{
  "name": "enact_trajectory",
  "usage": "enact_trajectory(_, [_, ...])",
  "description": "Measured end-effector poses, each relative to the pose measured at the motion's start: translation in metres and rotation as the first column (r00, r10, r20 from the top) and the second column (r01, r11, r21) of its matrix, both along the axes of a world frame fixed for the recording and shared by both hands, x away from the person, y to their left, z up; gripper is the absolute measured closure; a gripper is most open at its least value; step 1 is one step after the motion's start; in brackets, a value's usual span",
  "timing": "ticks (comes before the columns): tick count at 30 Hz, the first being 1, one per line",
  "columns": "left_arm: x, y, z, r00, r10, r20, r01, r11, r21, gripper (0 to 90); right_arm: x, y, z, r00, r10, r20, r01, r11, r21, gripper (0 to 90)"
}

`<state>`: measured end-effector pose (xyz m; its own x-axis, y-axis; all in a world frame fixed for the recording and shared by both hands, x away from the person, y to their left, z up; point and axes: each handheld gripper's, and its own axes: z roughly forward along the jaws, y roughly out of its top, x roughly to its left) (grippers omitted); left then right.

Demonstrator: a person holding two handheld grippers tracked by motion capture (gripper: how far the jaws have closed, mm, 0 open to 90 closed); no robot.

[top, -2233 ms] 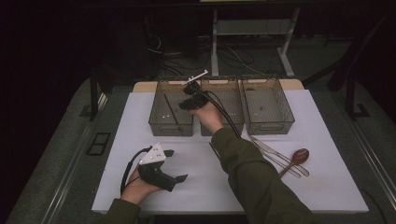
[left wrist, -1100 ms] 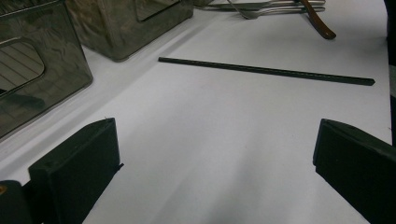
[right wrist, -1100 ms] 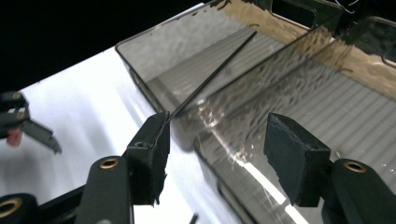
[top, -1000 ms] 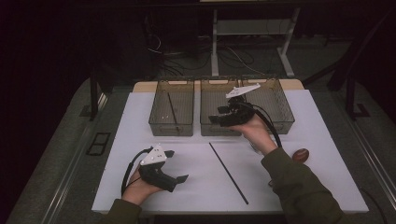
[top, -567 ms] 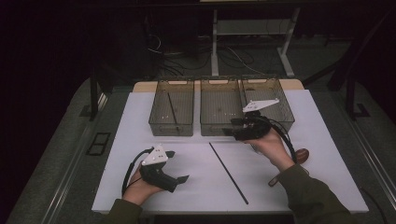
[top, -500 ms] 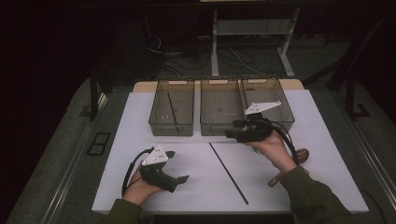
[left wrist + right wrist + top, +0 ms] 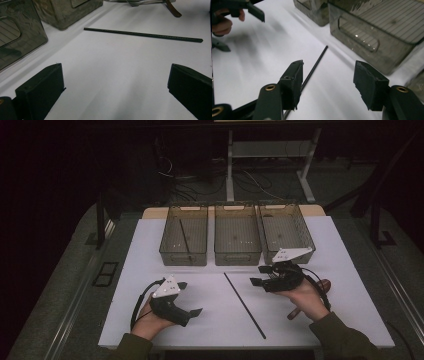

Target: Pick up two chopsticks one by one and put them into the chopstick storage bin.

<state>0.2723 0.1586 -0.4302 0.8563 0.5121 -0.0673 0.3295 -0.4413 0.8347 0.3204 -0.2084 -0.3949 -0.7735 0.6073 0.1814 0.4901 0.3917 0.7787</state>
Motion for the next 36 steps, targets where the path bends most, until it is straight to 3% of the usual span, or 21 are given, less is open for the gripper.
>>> enact_trajectory(10, [0.000, 0.000, 0.000, 1.0000, 0.004, -0.003, -0.004, 1.0000, 0.000, 0.0, -0.024, -0.012, -0.010, 0.9994, 0.028, -0.019, -0.028, 1.000, 0.005, 43.8])
enact_trajectory(22, [-0.001, 0.000, -0.001, 1.0000, 0.008, -0.005, -0.008, 1.0000, -0.002, 0.0, -0.050, -0.018, -0.022, 0.9989, 0.037, -0.030, -0.038, 0.999, -0.033, 51.7])
enact_trajectory(36, [-0.001, 0.000, -0.001, 1.0000, 0.004, -0.005, -0.004, 1.0000, 0.001, 0.0, -0.057, -0.007, -0.033, 0.9956, 0.073, -0.059, -0.076, 0.995, -0.064, 59.3])
